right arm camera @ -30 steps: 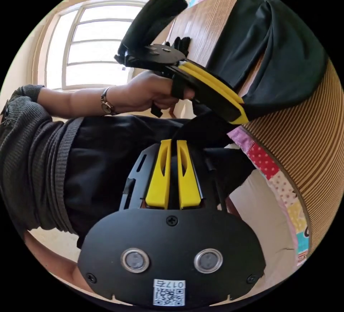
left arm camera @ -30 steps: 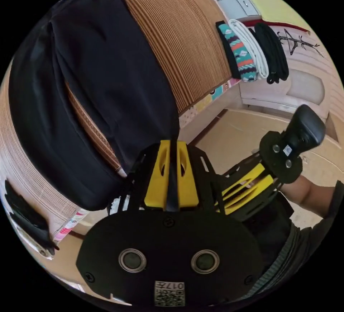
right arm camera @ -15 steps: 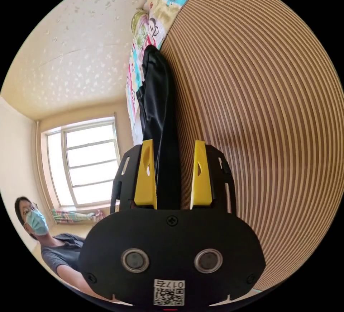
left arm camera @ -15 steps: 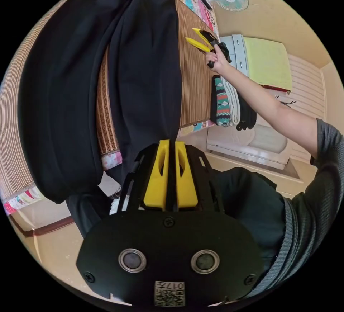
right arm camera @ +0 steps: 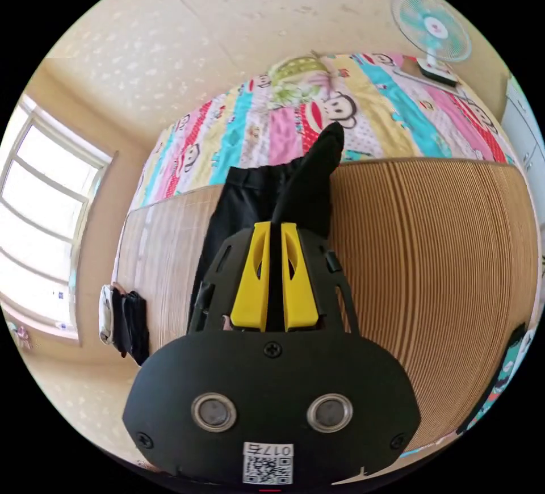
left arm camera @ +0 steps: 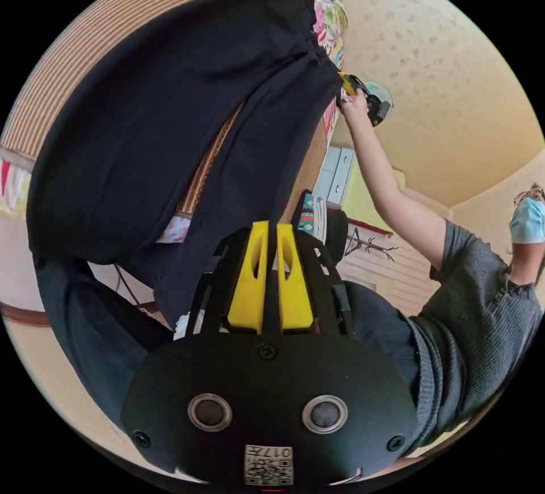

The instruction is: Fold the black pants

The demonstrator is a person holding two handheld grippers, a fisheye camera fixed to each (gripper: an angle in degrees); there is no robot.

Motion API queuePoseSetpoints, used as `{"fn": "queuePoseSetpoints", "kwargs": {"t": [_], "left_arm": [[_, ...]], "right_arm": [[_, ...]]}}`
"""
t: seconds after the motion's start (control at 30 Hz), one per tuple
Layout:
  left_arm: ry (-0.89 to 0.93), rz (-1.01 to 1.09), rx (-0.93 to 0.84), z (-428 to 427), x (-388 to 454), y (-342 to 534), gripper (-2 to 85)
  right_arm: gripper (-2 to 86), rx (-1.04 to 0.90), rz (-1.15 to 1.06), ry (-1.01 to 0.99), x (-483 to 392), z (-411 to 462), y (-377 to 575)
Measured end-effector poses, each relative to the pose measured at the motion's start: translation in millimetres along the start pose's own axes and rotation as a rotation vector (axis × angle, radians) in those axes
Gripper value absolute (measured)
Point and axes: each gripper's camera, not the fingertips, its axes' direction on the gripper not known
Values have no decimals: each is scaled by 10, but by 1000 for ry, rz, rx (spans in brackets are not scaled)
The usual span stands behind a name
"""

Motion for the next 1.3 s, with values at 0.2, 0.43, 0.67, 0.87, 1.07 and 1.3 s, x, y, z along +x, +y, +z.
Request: {"fn": "queuePoseSetpoints", "kwargs": {"t": [0.2,0.43,0.67,0.87,1.07,1.3], "left_arm": [[-211,-118,247,-698,-252,89,35],[-504,-31,69,-729,-330,-164,-6],[-572,221,5,-559,22,-220,16],[-753,369,-85,-107,273,-573,67],[-964,408,-247,371,306,-728,58],[-765,479,-272,68,713,-498,15]], "right_arm": [[35,-156,-12,-244,-878,1099,-131],[69,-294,-84,-280,-624,1040,1046],[95,-591,133,-196,-111,837,3280],[90,-665,303,-233,-282,933,4298],[57,-676,315,-174,-595,982,4458],[23,-605,294,-207,-726,601,4372]]}}
